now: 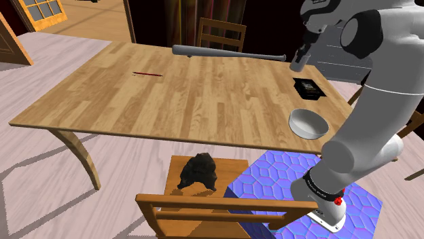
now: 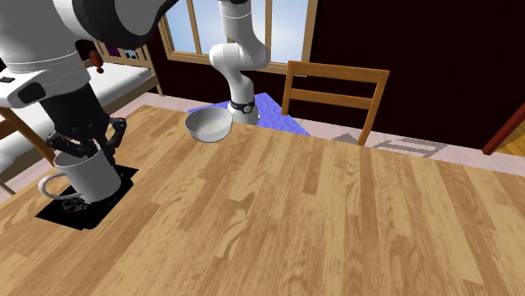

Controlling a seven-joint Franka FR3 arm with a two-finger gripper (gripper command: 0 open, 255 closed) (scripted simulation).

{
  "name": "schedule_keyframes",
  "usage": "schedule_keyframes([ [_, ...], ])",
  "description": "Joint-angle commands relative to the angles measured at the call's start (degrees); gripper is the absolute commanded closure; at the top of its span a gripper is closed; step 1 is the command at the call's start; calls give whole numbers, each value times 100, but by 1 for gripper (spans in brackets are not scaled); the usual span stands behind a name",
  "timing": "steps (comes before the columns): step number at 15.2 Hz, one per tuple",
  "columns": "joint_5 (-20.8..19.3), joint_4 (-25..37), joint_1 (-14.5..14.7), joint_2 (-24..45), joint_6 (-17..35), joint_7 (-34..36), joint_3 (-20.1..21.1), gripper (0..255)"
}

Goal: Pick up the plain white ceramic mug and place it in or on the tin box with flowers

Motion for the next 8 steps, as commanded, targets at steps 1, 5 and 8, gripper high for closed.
schedule_keyframes([
  [1,40,49,-179,18,-54,-258,-72,255],
  [5,179,309,-589,192,-197,-775,-197,255],
  [8,310,594,-930,386,-339,-1160,-274,255],
])
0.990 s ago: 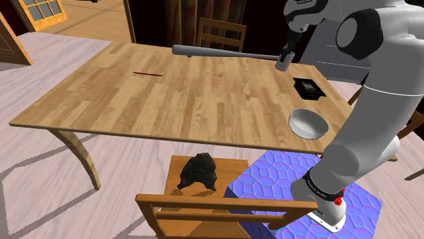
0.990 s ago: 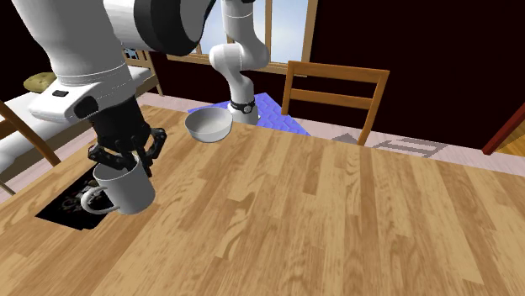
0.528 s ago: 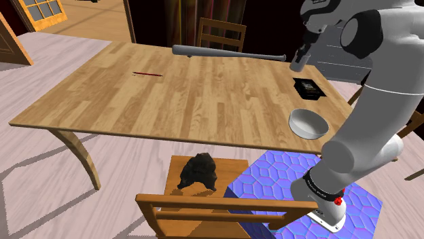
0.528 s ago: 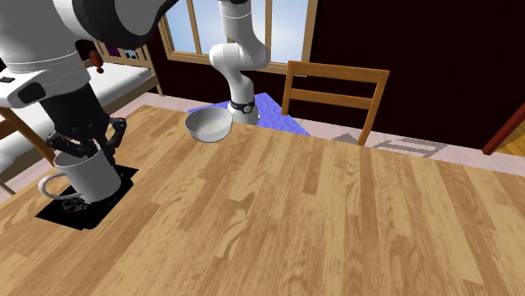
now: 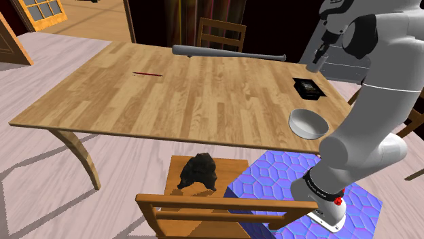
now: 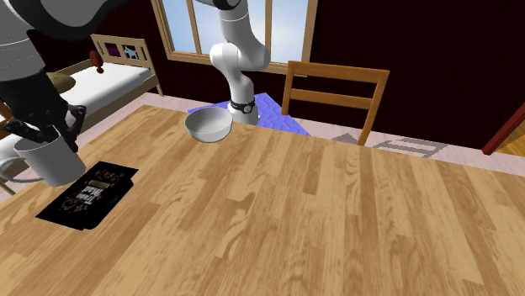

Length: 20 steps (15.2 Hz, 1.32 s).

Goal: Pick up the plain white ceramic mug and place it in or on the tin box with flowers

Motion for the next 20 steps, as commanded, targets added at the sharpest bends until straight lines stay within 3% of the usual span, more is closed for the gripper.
schedule_keyframes([
  [1,89,164,-235,130,-70,-273,-50,255],
  [20,290,-872,-193,381,1170,-460,56,255],
])
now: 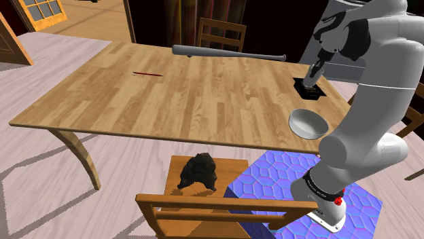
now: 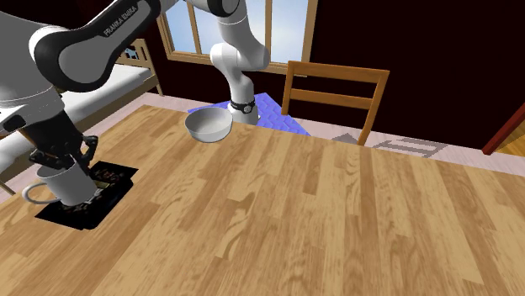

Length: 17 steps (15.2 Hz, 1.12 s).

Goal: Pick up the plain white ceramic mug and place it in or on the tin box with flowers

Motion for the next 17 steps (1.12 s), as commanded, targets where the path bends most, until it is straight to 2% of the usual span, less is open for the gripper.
schedule_keyframes([
  [1,14,-35,-4,17,53,-12,5,255],
  [7,14,-34,-4,17,53,-12,5,255],
  [8,14,-35,-4,17,53,-12,5,0],
  [13,14,-34,-4,17,53,-12,5,0],
  [17,-140,380,5,-211,-558,89,-74,0],
])
